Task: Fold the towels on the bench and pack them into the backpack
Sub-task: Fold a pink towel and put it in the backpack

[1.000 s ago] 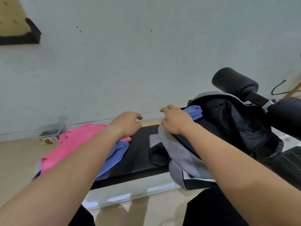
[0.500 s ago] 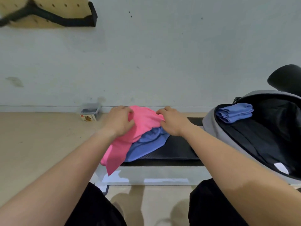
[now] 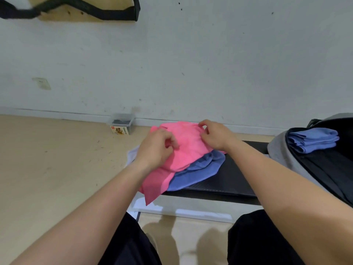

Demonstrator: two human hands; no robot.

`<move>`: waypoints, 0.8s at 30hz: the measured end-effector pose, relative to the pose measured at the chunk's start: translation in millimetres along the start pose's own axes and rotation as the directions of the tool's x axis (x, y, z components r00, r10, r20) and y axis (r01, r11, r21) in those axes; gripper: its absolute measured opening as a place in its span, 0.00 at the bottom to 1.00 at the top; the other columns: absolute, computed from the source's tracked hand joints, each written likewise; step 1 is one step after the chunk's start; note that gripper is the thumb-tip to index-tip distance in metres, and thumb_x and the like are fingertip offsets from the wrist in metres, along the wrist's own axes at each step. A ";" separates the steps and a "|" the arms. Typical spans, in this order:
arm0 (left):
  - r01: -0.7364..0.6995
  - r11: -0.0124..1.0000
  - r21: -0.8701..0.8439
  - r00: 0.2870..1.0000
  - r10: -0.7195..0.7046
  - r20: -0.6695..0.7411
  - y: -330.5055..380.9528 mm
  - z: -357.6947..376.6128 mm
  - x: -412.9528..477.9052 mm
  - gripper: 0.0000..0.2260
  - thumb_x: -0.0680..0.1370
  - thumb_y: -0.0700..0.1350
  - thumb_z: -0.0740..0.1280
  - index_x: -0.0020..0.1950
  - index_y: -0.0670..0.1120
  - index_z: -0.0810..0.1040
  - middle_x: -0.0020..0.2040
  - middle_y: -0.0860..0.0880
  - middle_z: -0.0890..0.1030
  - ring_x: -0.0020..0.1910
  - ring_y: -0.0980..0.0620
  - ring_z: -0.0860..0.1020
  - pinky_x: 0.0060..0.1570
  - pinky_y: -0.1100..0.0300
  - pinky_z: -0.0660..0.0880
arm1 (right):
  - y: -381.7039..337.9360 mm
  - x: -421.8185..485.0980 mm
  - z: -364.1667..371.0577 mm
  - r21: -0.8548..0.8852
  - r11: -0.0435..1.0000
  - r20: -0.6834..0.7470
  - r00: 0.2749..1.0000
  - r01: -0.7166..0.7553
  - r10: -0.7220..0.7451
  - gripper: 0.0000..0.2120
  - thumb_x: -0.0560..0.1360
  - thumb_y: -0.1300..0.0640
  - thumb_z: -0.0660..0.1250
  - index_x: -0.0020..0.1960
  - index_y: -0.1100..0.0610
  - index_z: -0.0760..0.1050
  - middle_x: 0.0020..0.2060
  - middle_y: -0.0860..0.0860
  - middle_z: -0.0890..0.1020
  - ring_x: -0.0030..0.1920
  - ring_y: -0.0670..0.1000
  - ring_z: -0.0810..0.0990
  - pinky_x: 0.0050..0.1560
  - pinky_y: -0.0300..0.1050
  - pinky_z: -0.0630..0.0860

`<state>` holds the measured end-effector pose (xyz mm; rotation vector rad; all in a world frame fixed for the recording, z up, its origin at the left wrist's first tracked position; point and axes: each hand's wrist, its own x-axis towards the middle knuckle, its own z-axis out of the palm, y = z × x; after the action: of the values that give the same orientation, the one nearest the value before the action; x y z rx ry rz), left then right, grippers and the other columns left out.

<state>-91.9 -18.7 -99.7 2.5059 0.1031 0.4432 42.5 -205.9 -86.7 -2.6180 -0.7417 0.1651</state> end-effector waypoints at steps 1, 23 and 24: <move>0.007 1.000 -0.023 1.000 -0.007 0.013 -1.0 -0.7 -2.1 0.16 0.67 0.36 0.68 0.33 0.59 0.76 0.39 0.55 0.81 0.44 0.52 0.77 0.45 0.50 0.76 | 0.0 0.4 -0.5 0.004 1.000 -0.008 1.000 0.030 -0.030 0.16 0.79 0.53 0.60 0.66 0.55 0.74 0.55 0.56 0.82 0.54 0.59 0.79 0.49 0.46 0.71; 0.291 0.941 0.173 0.952 -0.303 0.046 25.3 -3.8 -7.1 0.24 0.74 0.48 0.68 0.69 0.48 0.69 0.63 0.45 0.71 0.58 0.44 0.76 0.56 0.51 0.74 | 14.9 -84.4 -36.8 0.061 0.992 0.382 0.915 0.115 -0.129 0.14 0.70 0.64 0.64 0.50 0.51 0.82 0.49 0.42 0.83 0.49 0.43 0.79 0.50 0.34 0.73; 0.293 0.939 0.181 0.950 -0.307 0.054 24.2 -2.5 -6.1 0.23 0.74 0.48 0.68 0.68 0.49 0.70 0.62 0.46 0.72 0.56 0.45 0.76 0.53 0.52 0.74 | 13.5 -85.0 -34.1 0.041 0.993 0.348 0.930 0.112 -0.119 0.13 0.71 0.63 0.64 0.50 0.52 0.82 0.50 0.43 0.83 0.50 0.44 0.79 0.51 0.36 0.74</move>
<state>-99.0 -38.4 -85.8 2.6112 0.5043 0.2123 -15.8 -273.1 -61.3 -2.5441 -1.0039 0.6144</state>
